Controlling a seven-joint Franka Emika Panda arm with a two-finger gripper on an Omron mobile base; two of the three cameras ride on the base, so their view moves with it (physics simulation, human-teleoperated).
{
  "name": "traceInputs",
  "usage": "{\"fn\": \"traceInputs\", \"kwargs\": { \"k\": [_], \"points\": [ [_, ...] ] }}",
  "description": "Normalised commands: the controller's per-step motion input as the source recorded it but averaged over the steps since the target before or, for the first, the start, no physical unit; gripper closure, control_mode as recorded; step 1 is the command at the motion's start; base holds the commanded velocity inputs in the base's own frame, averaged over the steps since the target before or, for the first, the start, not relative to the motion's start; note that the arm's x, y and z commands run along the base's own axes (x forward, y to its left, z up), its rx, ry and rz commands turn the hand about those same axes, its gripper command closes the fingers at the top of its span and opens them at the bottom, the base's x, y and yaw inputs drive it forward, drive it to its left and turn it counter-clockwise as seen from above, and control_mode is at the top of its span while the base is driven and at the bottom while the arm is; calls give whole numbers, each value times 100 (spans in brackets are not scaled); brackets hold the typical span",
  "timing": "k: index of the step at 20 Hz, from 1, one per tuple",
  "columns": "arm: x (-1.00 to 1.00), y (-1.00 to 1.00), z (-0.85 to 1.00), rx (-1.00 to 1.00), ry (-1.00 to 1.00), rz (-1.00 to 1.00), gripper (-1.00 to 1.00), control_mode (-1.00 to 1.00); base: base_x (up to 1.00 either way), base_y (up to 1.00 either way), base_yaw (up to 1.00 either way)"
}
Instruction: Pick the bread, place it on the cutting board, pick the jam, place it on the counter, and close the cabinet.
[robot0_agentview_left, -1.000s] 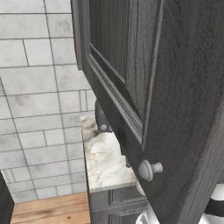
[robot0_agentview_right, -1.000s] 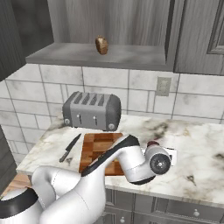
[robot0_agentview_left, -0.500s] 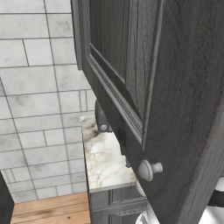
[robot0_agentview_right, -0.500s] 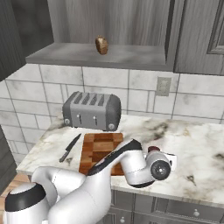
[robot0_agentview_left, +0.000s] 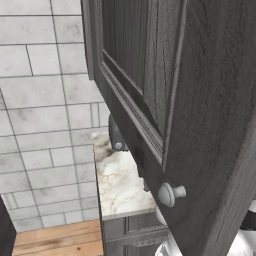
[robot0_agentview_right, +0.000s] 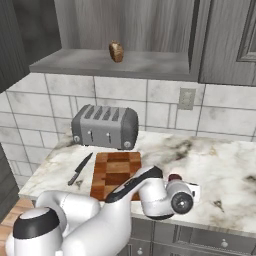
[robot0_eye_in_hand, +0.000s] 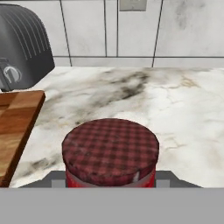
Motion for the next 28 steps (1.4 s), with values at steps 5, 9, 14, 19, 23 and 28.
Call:
{"fn": "traceInputs", "kwargs": {
  "k": [5, 9, 14, 19, 23, 28],
  "points": [
    [9, 0, -21, 0, 0, 0, 100, -100, 0, 0, 0],
    [14, 0, -18, 0, 0, 0, 100, -100, 0, 0, 0],
    [19, 0, -9, 0, 0, 0, 100, -100, 0, 0, 0],
    [23, 0, -7, 0, -1, 0, 100, -100, 0, 0, 0],
    [22, 0, -9, 0, 0, 0, 100, -100, 0, 0, 0],
    [20, 0, -14, 0, 0, 0, 100, -100, 0, 0, 0]
  ]
}}
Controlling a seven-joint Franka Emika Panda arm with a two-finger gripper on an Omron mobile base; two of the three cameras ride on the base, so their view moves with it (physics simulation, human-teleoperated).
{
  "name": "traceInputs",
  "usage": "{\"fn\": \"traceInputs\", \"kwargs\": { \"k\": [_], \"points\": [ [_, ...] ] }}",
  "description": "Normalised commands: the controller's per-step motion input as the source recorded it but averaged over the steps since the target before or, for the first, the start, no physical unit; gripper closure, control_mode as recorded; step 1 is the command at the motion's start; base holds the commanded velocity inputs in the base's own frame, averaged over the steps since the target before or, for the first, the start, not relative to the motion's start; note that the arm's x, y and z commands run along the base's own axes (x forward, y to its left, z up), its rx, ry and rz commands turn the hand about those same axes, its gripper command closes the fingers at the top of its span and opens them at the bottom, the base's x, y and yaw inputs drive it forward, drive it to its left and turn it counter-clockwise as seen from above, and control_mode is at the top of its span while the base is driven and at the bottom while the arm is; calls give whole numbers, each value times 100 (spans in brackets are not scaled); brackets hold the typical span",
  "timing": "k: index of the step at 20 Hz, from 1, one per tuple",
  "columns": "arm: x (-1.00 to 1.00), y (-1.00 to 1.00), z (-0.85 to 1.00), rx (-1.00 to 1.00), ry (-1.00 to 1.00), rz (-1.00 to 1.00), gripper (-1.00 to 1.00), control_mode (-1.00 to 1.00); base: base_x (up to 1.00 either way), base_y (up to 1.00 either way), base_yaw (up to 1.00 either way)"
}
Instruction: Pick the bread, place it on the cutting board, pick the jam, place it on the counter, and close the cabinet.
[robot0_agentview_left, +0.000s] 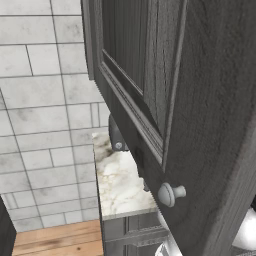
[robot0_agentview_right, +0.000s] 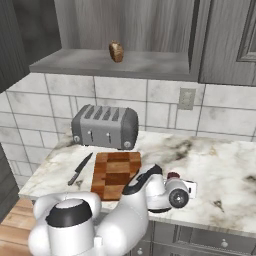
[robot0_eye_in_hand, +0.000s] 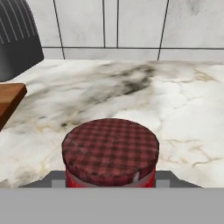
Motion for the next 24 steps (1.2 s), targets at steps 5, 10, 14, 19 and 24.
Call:
{"fn": "traceInputs", "kwargs": {
  "k": [5, 10, 14, 19, 24],
  "points": [
    [13, 0, -17, 0, 0, 0, 100, -100, 0, 0, 0],
    [11, 0, -19, 0, 0, 0, 100, -100, 0, 0, 0],
    [7, 0, -15, 0, 0, 0, 100, -100, 0, 0, 0],
    [1, 0, -14, 0, 0, 0, 100, -100, 0, 0, 0],
    [0, 0, 0, 0, 0, 0, 100, -100, 0, 0, 0]
  ]
}}
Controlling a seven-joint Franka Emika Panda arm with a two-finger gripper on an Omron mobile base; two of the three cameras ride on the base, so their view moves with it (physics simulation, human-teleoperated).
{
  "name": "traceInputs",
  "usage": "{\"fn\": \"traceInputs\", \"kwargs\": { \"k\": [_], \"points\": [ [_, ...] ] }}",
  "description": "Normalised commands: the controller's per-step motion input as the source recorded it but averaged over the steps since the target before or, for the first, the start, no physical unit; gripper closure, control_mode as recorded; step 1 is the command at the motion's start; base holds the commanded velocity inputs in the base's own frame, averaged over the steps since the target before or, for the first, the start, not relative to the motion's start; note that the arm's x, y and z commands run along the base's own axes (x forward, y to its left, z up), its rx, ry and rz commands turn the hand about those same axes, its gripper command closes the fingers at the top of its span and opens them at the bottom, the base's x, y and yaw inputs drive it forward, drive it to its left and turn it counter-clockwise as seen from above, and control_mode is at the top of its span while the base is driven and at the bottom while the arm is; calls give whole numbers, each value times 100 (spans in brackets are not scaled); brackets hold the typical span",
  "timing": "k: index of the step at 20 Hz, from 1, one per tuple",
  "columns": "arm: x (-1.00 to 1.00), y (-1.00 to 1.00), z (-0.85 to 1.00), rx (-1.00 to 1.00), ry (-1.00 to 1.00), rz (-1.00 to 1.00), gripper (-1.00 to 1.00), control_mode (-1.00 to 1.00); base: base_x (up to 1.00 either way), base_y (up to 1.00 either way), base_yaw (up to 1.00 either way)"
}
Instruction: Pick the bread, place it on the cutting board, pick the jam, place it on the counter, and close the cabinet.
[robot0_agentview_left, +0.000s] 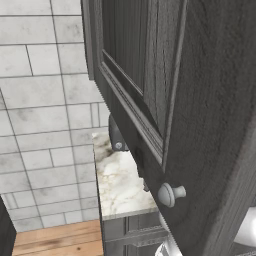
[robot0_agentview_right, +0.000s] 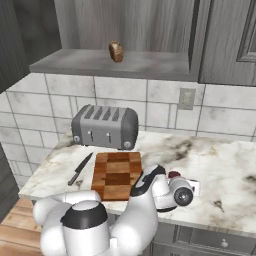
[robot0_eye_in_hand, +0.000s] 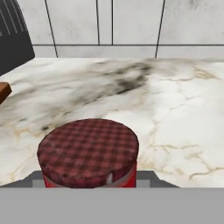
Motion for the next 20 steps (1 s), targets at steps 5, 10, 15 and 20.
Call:
{"fn": "traceInputs", "kwargs": {
  "k": [5, 10, 15, 20],
  "points": [
    [0, 0, 0, 0, 0, 0, 100, -100, 0, 0, 0],
    [0, 0, 0, 0, 0, 0, -100, -100, 0, 0, 0],
    [0, 0, 0, 0, 0, 0, -100, -100, 0, 0, 0],
    [0, 0, 0, 0, 0, 0, -100, -100, 0, 0, 0]
  ]
}}
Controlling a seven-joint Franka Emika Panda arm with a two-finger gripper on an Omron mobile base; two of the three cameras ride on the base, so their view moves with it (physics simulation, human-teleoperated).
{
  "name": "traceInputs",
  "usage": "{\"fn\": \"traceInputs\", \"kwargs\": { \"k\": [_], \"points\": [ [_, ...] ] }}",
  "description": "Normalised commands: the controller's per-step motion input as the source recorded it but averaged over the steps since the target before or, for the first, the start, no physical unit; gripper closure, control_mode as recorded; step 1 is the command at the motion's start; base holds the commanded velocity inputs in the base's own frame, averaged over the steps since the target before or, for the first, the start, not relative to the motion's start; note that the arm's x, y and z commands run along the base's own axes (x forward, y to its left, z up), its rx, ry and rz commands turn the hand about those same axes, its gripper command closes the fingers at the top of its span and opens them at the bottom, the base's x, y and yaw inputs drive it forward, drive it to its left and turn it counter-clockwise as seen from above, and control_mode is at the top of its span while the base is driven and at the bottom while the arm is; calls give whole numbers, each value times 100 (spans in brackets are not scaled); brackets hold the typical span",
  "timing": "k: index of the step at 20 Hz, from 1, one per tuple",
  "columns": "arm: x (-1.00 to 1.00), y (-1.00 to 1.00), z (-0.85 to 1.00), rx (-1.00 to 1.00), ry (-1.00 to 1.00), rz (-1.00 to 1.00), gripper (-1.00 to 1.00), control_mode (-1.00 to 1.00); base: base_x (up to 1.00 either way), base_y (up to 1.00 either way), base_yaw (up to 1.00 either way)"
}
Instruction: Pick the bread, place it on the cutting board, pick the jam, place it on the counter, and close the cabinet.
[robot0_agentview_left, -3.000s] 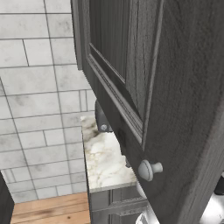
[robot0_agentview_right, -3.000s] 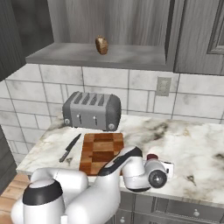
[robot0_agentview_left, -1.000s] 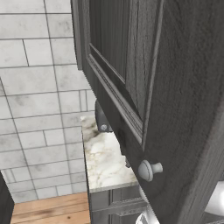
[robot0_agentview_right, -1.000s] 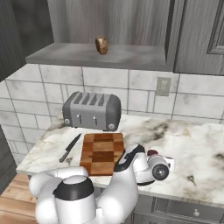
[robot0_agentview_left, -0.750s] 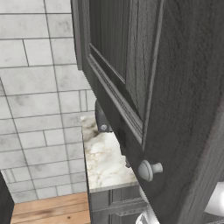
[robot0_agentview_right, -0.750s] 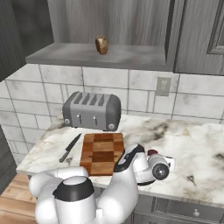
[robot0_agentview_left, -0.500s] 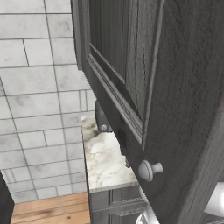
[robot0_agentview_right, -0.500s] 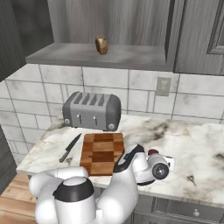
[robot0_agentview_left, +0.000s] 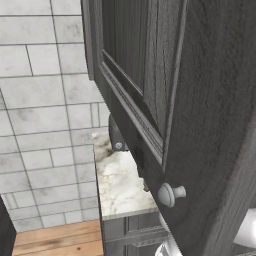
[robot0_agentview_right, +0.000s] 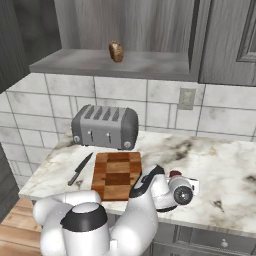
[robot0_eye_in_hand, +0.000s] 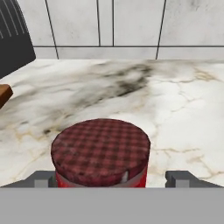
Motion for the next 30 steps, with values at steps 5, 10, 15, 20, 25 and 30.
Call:
{"fn": "traceInputs", "kwargs": {
  "k": [5, 10, 15, 20, 25, 30],
  "points": [
    [-2, 0, 0, 0, 0, 0, -100, -100, 0, 0, 0],
    [-16, 0, 0, 0, -1, 0, -100, -100, 0, 0, 0],
    [-23, -1, 2, 0, -1, 0, -100, -100, 0, 0, 0],
    [-21, 0, 2, 0, 0, 0, -100, -100, 0, 0, 0],
    [-13, 0, 8, 0, 0, 0, -100, -100, 0, 0, 0],
    [-7, 0, 17, 0, 0, 0, -100, -100, 0, 0, 0]
  ]
}}
